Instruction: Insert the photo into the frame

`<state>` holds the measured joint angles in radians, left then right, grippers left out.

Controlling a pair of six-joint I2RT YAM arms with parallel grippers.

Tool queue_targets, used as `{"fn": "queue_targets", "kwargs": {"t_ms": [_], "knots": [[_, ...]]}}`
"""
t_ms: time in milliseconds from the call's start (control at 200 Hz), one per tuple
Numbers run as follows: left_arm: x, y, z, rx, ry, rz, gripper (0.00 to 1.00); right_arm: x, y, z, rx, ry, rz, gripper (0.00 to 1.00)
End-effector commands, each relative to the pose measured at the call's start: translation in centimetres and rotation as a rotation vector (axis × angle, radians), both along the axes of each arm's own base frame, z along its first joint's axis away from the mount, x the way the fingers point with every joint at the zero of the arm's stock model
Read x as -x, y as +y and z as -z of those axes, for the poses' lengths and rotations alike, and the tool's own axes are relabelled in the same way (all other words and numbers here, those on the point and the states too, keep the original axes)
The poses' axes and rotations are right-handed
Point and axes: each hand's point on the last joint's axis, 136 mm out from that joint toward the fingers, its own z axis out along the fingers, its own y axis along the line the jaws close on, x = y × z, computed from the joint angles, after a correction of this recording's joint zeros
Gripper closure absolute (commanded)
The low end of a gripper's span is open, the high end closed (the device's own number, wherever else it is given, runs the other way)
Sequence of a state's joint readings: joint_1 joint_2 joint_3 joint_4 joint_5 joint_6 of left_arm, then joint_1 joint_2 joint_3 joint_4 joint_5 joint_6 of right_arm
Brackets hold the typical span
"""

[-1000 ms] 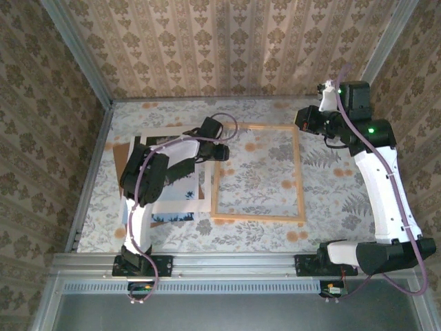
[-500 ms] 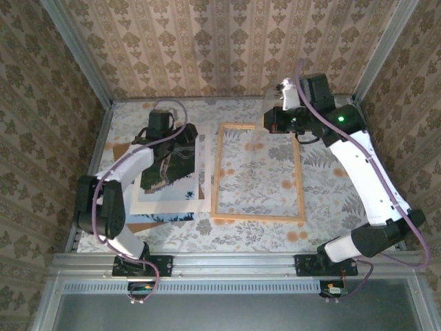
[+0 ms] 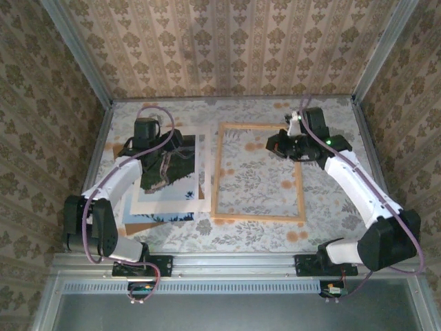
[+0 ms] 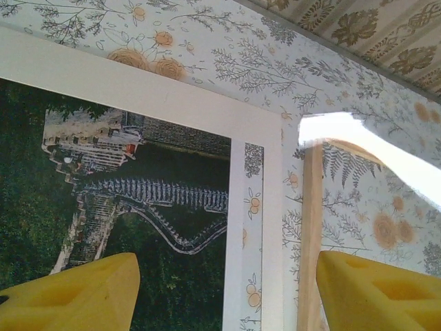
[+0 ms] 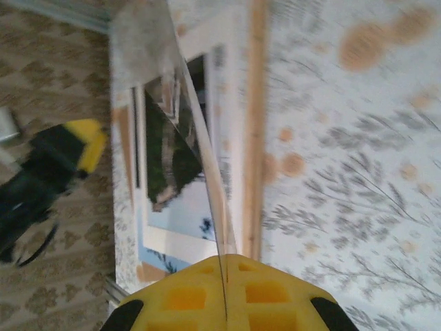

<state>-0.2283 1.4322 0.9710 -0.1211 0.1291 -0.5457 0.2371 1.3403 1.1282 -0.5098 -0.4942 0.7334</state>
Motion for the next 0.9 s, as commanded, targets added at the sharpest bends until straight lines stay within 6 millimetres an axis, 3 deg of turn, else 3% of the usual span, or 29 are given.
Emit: {"fn": "queue_targets", "kwargs": {"t_ms": [0,125,370,690,895], "knots": [[0.3,0.5,0.1,-0.029,-0.011,-0.001,0.3,-0.9,0.2,0.8,-0.089,0.003,0.049,1.0],[0.2,0.1,0.5,-0.019,-0.003,0.011,0.3,-1.2,-1.2,4.4,-0.048,0.045,0.105,1.0],[0.5,-0.3,1.4,-0.025,0.013,0.03,0.3,-1.6,-2.8,8.5,0.059,0.075,0.128,1.0],[0.6,-1.2,2.0,-0.036,0.023,0.058,0.3,-1.7,-3.7,9.6,0.109,0.034,0.145,1.0],[1.2,-3.2,2.4,-0.077,0.051,0.144,0.28,-1.6,-4.0,10.1,0.134,0.028,0.13,1.0]]}}
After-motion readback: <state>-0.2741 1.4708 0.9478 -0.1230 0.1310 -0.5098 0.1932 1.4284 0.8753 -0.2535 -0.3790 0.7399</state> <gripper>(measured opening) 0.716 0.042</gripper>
